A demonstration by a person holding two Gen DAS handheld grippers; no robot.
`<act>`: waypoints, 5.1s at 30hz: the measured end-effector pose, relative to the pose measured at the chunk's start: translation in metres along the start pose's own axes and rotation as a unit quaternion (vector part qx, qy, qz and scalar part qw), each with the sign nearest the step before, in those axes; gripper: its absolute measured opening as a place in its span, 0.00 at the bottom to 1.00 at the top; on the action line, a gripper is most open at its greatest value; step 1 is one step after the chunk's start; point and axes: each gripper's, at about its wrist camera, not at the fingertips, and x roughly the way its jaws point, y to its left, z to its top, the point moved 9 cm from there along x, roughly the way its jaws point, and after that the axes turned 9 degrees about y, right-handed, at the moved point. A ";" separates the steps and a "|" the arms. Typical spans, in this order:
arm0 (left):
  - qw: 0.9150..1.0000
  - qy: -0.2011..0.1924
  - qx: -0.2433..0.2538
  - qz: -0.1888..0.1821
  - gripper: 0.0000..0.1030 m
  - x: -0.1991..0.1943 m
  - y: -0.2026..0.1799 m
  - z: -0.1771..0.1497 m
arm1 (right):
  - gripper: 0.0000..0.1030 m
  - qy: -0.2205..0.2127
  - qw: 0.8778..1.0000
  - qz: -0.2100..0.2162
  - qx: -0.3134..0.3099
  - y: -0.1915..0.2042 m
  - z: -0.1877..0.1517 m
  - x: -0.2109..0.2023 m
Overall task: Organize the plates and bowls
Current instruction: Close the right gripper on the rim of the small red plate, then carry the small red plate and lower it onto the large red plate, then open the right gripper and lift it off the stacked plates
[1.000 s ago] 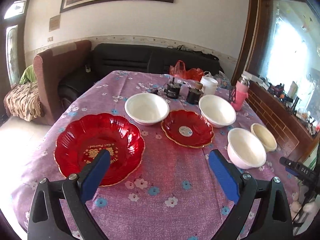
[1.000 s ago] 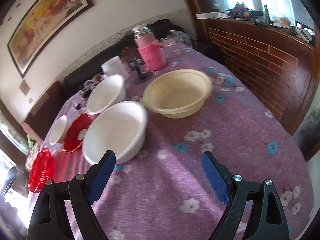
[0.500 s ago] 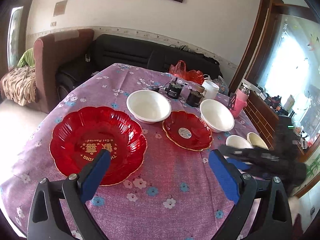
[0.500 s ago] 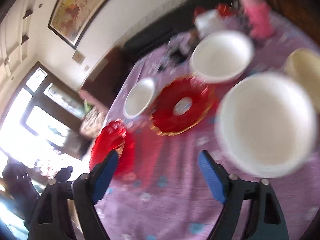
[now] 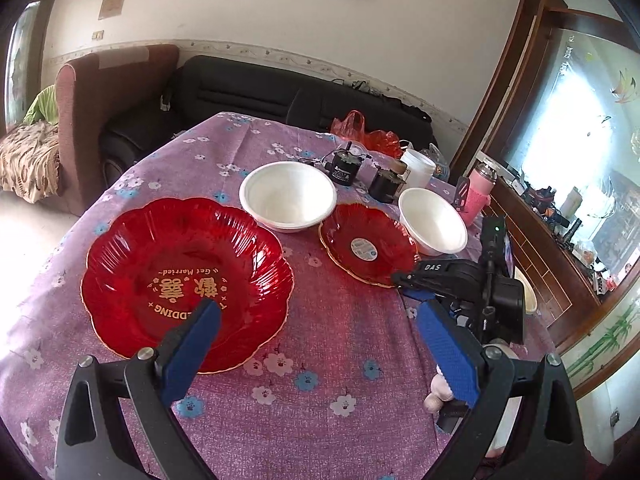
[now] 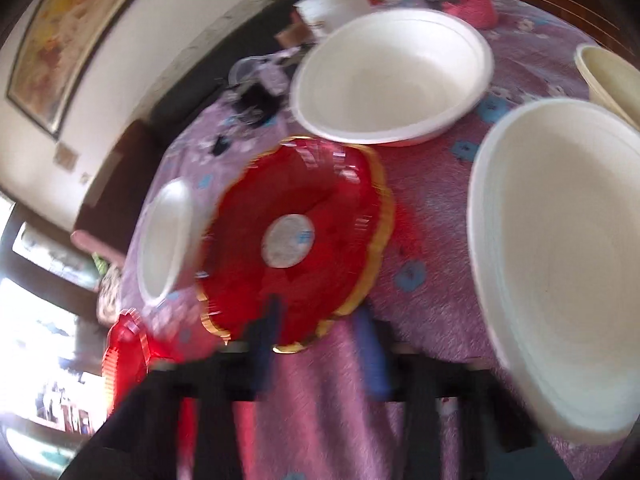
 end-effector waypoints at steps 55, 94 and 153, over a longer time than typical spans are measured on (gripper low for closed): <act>0.979 0.184 0.089 0.013 0.66 0.155 -0.092 -0.053 | 0.38 -0.010 0.997 -0.015 -0.079 -0.079 -0.081 -0.077; 0.990 0.005 -0.108 0.088 0.21 0.010 0.115 0.040 | 0.15 -0.058 0.961 0.052 -0.264 0.159 -0.101 -0.069; 0.998 -0.048 -0.024 0.022 0.78 -0.096 0.045 0.069 | 0.26 -0.106 0.940 0.012 -0.323 0.173 -0.072 -0.127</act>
